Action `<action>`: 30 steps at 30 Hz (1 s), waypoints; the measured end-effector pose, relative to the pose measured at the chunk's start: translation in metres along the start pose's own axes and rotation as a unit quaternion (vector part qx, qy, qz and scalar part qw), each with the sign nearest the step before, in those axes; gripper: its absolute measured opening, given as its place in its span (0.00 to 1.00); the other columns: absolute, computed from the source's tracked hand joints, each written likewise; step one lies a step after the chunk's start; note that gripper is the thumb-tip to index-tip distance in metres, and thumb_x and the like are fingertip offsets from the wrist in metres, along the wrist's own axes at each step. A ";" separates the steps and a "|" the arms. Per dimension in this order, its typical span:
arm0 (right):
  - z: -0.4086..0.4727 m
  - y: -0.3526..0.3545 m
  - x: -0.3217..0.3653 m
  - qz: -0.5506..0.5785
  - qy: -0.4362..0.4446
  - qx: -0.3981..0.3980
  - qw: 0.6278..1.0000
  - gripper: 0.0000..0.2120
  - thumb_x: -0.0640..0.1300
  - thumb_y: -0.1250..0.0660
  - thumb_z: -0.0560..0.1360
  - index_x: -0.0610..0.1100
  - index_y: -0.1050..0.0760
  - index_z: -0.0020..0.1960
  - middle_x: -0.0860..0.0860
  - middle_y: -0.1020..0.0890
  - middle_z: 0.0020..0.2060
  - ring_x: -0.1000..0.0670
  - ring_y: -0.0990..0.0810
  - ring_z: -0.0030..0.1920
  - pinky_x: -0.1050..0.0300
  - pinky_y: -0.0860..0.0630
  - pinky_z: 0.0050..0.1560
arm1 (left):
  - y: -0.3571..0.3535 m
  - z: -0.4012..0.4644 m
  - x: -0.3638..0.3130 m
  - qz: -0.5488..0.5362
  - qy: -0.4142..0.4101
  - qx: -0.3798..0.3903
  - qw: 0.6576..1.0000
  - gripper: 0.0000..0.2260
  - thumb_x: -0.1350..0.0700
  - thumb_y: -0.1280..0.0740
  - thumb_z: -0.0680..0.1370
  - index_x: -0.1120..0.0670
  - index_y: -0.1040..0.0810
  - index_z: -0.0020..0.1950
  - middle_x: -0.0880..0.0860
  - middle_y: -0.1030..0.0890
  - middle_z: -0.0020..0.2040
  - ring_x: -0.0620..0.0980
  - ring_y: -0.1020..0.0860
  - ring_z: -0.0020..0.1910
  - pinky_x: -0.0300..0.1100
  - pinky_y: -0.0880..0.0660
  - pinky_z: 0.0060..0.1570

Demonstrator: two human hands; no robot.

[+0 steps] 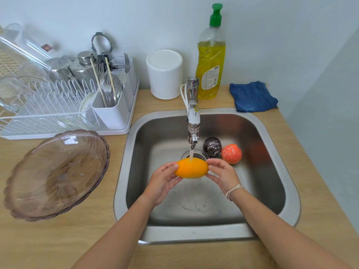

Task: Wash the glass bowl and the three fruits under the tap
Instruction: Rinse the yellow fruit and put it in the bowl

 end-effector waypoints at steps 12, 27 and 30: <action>0.001 -0.006 -0.016 0.140 -0.109 0.045 0.983 0.17 0.34 0.38 0.76 0.35 0.31 0.64 0.39 0.23 0.54 0.43 0.21 0.49 0.56 0.18 0.43 | 0.004 0.002 -0.003 -0.027 -0.016 -0.007 0.999 0.11 0.64 0.42 0.79 0.56 0.25 0.58 0.56 0.24 0.56 0.53 0.23 0.54 0.39 0.22 0.51; -0.004 -0.014 -0.015 0.040 -0.091 0.088 0.991 0.10 0.27 0.39 0.73 0.40 0.27 0.49 0.43 0.26 0.53 0.43 0.22 0.52 0.54 0.17 0.43 | 0.025 0.005 -0.002 -0.002 -0.030 -0.104 0.994 0.12 0.58 0.35 0.78 0.55 0.28 0.61 0.59 0.26 0.63 0.57 0.23 0.58 0.47 0.24 0.56; -0.002 -0.013 -0.016 0.078 -0.103 0.090 0.987 0.07 0.33 0.39 0.76 0.41 0.27 0.51 0.43 0.23 0.52 0.43 0.21 0.50 0.51 0.17 0.43 | 0.023 0.004 -0.004 0.022 -0.041 -0.088 0.995 0.11 0.60 0.33 0.76 0.52 0.27 0.58 0.58 0.27 0.64 0.57 0.25 0.62 0.49 0.24 0.56</action>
Point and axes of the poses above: each hand's wrist, its own z-axis towards the middle knuckle, its own y-axis out of the back of the hand, x = y × z, the point moved 8 cm from there along z, towards the middle knuckle
